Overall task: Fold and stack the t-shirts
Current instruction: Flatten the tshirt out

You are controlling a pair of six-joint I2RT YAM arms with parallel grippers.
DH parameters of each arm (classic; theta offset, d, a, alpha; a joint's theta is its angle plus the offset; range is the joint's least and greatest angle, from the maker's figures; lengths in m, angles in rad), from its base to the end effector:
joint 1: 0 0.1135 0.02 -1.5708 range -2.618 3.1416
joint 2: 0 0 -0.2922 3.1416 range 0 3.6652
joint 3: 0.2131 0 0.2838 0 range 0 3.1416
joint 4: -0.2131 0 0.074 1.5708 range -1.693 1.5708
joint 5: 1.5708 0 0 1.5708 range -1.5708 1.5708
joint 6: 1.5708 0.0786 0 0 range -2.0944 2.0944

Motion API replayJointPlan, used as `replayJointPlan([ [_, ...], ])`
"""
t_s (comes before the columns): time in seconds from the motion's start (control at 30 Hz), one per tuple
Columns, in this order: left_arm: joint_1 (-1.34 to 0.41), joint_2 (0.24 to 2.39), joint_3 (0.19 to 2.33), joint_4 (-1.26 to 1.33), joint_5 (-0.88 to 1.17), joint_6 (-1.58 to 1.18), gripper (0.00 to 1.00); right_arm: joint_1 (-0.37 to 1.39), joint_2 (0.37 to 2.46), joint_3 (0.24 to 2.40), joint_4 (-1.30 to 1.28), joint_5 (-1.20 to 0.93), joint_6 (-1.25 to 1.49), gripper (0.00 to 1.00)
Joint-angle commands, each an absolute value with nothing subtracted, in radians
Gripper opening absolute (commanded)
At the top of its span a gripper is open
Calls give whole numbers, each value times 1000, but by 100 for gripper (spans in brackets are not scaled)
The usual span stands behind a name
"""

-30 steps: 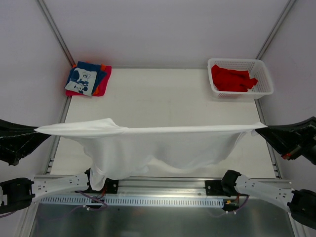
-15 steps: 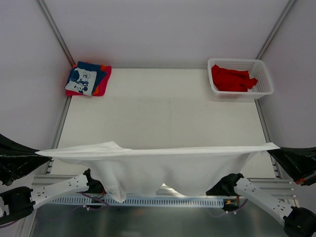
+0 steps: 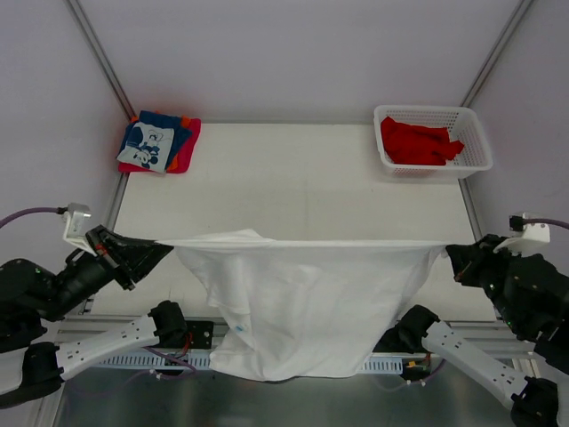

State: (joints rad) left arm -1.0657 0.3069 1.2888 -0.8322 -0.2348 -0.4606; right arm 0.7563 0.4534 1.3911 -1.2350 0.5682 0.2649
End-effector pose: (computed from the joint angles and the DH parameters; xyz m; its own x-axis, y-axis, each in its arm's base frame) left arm 0.0133 0.0138 0.4882 -0.2642 -0.4156 -0.8703 0.6948 0.5439 -0.4706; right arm 0.0342 -0.0259 0.4595 -0.2591 0.0589 -0.9641 -0.1412 0.9851 0.0982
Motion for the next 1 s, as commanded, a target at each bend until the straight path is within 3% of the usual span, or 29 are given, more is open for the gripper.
replayJointPlan([
  [0.0,-1062,313,1229,-775,-556,-416,0,755,457,1313,-1253,845,270,0],
  [0.5,-1060,570,825,-730,-989,-686,0,755,469,818,-1057,842,408,0],
  [0.73,-1060,771,810,-648,-1065,-727,0,753,603,816,-954,925,385,0],
  [0.97,-959,986,781,-274,-982,-454,0,704,806,833,-773,983,292,0],
])
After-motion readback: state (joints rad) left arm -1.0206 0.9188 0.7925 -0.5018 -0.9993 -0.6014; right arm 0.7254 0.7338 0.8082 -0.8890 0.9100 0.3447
